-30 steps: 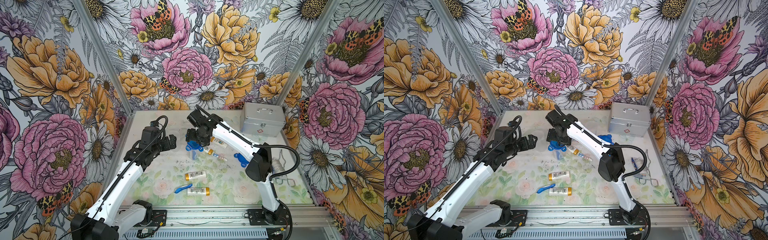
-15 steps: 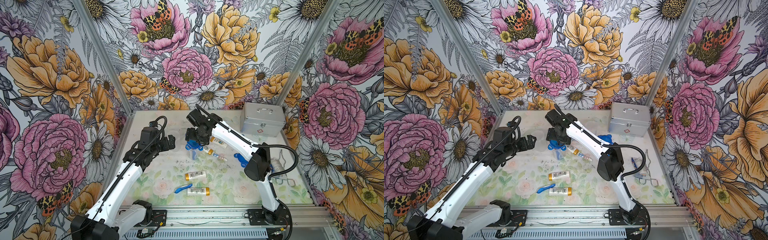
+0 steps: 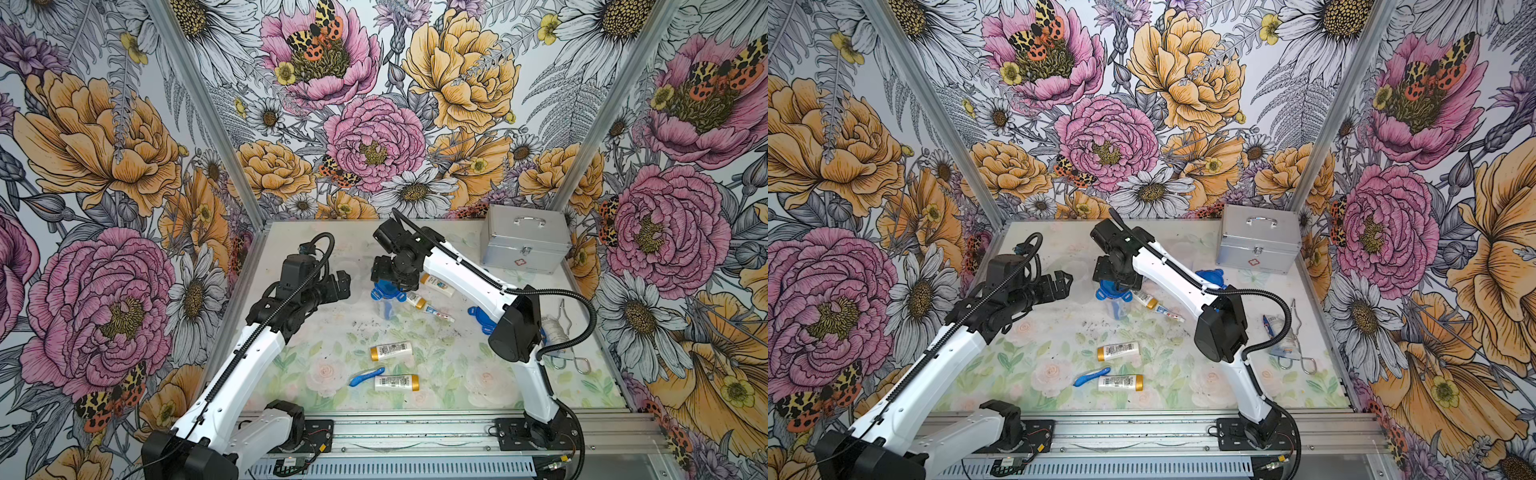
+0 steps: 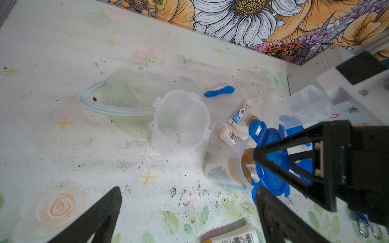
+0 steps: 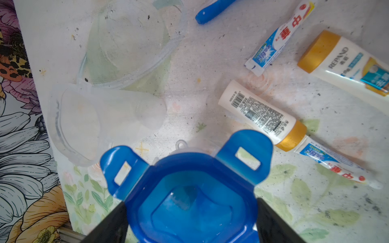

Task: Pack away toiletry kits
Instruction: Close the lid on the container.

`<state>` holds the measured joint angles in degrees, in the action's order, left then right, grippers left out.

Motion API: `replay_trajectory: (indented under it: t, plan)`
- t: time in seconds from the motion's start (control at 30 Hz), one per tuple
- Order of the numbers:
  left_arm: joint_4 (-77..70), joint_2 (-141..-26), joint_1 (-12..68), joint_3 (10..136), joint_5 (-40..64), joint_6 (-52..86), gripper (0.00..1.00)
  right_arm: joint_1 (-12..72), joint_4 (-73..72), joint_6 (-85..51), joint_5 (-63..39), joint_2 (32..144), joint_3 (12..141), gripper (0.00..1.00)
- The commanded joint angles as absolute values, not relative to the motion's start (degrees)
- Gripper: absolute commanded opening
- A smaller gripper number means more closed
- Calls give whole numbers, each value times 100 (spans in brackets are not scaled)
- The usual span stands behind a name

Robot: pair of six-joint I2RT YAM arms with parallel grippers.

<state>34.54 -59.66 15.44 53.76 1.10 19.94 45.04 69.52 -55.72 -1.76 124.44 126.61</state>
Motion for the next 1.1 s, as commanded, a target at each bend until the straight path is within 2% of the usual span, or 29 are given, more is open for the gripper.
replay_trajectory:
  t: [0.0,0.63,1.07]
  plan:
    - [3459,-5924,1476,5405,266,1881,98,4510,6946,-5625,-127,12520,12806,83]
    - [3459,-5915,1485,5396,313,1867,98,4513,6943,-5629,-118,12535,12832,93]
    - [3455,-5953,1482,5442,451,1889,99,4669,6952,-5600,-56,12408,12840,93]
